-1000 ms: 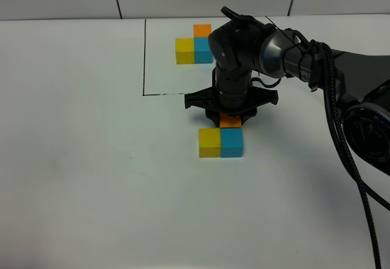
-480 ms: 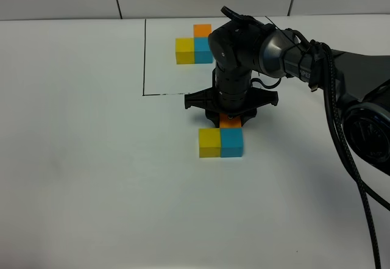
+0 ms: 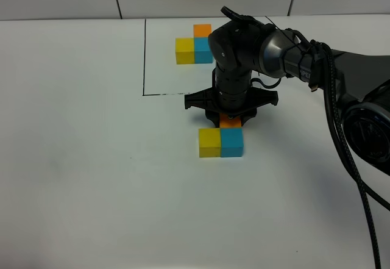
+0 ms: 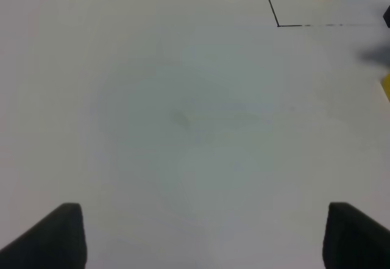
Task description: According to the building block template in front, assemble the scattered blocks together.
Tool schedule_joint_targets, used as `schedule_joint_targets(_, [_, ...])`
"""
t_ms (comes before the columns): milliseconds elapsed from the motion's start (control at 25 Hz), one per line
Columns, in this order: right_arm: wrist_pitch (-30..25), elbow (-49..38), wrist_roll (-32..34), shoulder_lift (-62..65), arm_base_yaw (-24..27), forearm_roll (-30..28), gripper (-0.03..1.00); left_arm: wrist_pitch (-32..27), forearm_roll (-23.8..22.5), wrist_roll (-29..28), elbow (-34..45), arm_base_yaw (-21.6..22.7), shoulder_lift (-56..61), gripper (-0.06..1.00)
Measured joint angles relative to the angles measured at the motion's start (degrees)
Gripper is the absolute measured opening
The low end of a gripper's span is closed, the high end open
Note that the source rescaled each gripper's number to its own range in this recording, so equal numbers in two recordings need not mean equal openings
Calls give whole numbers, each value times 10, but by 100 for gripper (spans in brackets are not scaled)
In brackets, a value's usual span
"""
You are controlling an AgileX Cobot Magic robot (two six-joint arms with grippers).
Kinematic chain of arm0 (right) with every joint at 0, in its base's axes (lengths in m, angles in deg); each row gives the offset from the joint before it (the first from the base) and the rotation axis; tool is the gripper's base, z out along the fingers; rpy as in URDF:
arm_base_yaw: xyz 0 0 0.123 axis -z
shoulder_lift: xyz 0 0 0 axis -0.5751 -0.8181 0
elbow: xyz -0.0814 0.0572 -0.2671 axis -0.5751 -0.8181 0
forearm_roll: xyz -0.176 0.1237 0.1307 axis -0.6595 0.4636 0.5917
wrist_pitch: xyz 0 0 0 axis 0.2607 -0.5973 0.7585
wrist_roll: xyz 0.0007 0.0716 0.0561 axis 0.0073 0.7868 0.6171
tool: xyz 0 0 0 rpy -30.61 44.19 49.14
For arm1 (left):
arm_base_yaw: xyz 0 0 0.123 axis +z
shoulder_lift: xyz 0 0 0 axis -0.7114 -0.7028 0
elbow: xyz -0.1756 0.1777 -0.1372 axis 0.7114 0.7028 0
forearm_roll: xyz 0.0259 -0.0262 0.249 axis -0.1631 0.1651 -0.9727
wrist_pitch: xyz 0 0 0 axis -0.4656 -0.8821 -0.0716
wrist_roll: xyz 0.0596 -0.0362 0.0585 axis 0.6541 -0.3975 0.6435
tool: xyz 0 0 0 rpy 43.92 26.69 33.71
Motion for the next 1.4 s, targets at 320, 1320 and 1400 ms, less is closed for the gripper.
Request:
schedule_joint_targets(320, [8, -5, -34, -2, 0, 4, 36, 0, 0, 0, 0, 0, 0, 67])
schedule_joint_targets(1320, [41, -10, -252, 156, 176, 40, 100, 0, 0, -1, 0, 0, 0, 67])
schedule_joint_targets(1400, [24, -13, -288, 164, 209, 56, 100, 0, 0, -1, 0, 0, 0, 67])
